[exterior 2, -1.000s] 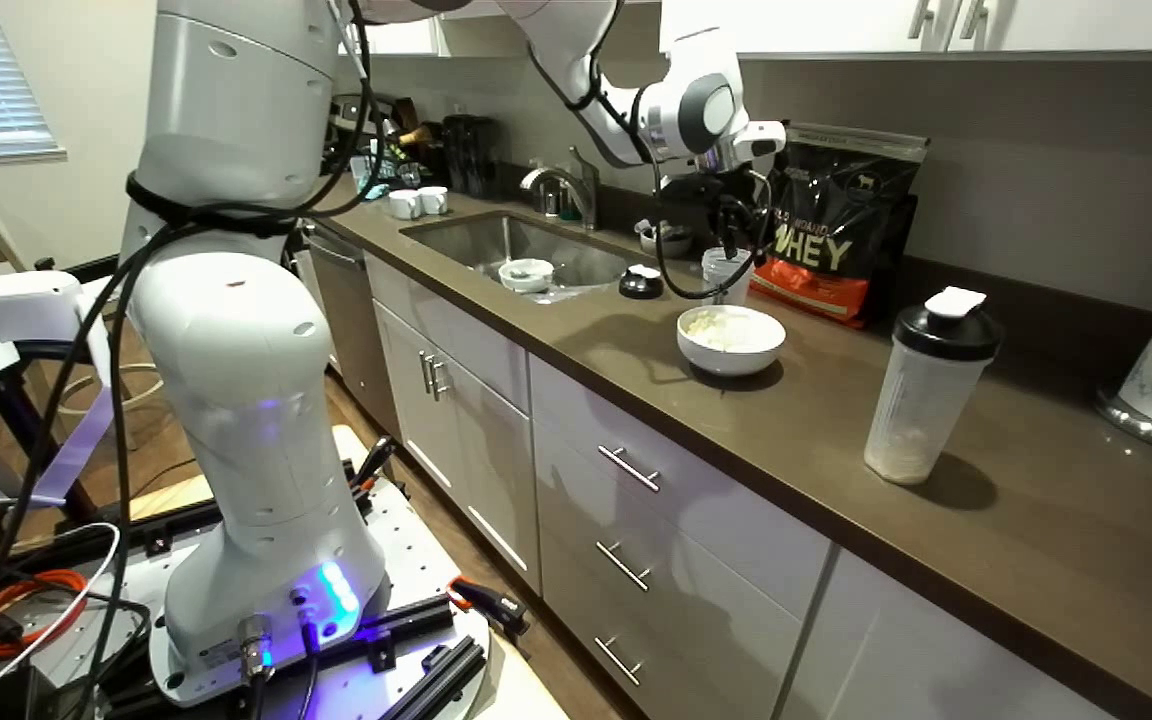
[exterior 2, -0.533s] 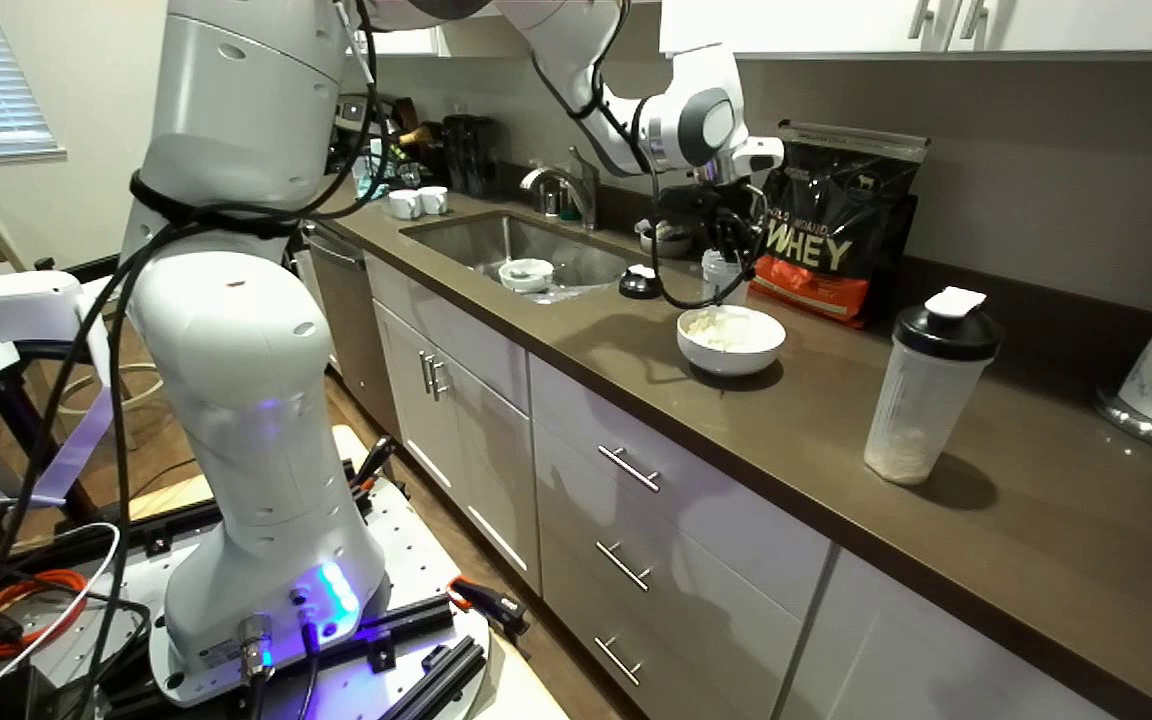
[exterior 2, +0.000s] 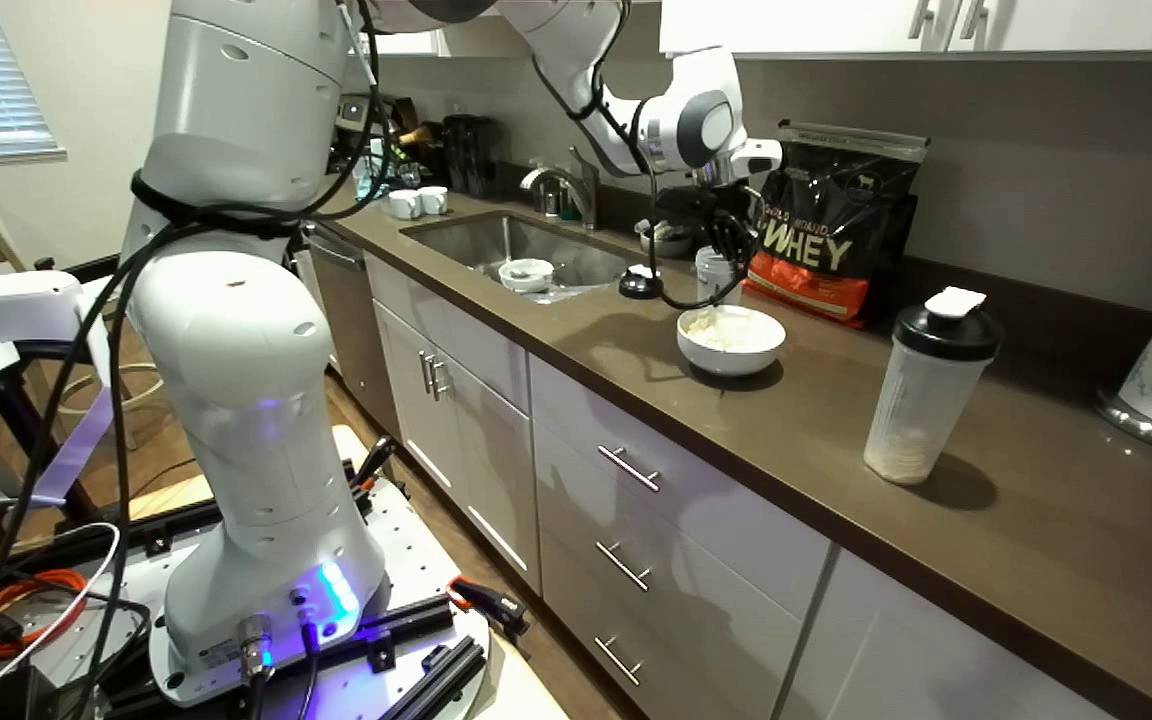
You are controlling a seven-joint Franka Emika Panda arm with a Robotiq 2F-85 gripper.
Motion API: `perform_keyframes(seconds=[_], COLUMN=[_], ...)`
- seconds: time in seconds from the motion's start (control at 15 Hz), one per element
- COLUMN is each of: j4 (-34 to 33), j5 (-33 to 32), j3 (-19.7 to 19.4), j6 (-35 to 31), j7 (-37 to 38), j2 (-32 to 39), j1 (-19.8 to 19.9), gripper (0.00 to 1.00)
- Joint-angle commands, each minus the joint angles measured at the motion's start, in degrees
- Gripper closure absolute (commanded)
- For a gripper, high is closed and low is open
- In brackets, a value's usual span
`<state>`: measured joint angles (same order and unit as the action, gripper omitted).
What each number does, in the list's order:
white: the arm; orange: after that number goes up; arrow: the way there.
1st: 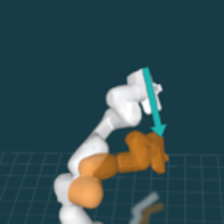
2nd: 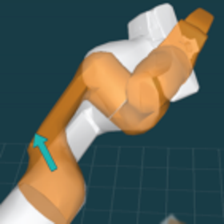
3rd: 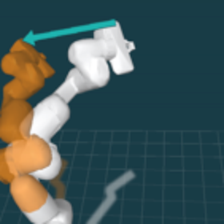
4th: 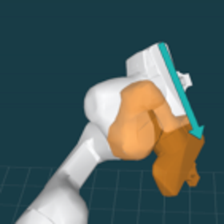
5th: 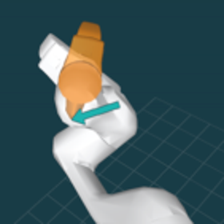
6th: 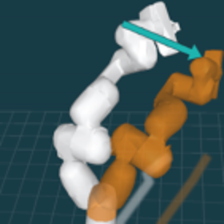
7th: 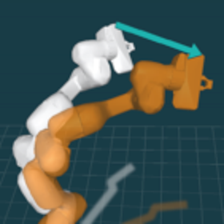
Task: Move the cup near the bowl towards you
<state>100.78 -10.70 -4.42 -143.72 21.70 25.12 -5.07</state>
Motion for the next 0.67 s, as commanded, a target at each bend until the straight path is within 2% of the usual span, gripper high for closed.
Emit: perform_keyframes(seconds=[0.0, 0.2, 0.6], j4=[-0.4, 1.2, 6.9], j5=[1.1, 0.3, -0.1], j3=[0.1, 0.3, 1.2], j6=[2.9, 4.1, 2.0], j7=[-1.4, -1.6, -0.7], j2=[-1.6, -4.2, -10.6], j1=[-0.6, -1.2, -2.4], gripper=[0.95, 0.95, 0.95])
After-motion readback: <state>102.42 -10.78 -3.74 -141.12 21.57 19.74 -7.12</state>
